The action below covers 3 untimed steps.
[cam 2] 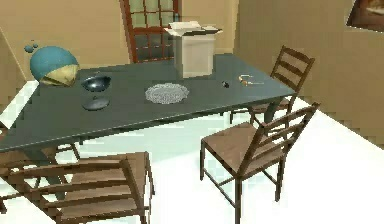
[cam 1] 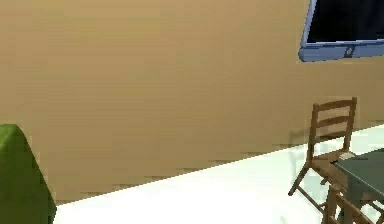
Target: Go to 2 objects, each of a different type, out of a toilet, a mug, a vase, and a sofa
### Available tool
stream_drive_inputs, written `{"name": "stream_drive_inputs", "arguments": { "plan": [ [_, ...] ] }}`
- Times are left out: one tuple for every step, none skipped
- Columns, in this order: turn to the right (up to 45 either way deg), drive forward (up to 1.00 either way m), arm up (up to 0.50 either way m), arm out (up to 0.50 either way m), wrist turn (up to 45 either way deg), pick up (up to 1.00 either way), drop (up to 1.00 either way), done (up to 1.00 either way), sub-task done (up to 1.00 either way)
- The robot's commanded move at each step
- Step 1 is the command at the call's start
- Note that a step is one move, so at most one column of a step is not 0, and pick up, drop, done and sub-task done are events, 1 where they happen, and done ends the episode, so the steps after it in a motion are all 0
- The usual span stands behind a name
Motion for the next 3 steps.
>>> {"name": "stream_drive_inputs", "arguments": {
  "plan": [
    [0.0,0.05,0.0,0.0,0.0,0.0,0.0,0.0,0.0],
    [-45.0,0.0,0.0,0.0,0.0,0.0,0.0,0.0,0.0],
    [-36.0,0.0,0.0,0.0,0.0,0.0,0.0,0.0,0.0]
  ]
}}
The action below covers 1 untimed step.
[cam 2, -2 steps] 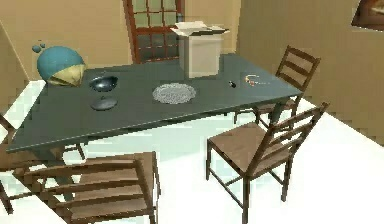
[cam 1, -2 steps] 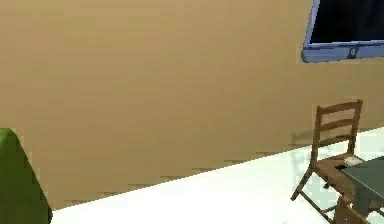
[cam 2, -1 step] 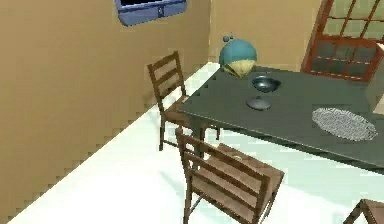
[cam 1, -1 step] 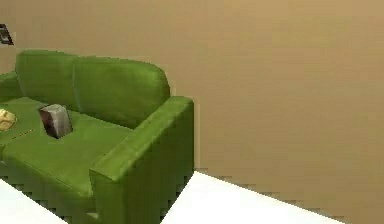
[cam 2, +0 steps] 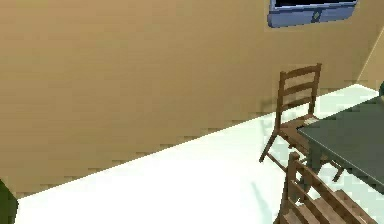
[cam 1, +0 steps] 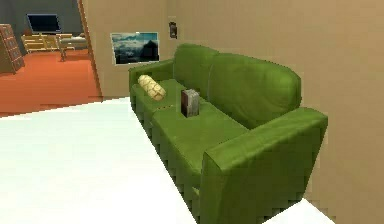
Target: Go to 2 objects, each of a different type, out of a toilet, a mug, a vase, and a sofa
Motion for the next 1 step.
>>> {"name": "stream_drive_inputs", "arguments": {
  "plan": [
    [0.0,0.0,0.0,0.0,0.0,0.0,0.0,1.0,0.0]
  ]
}}
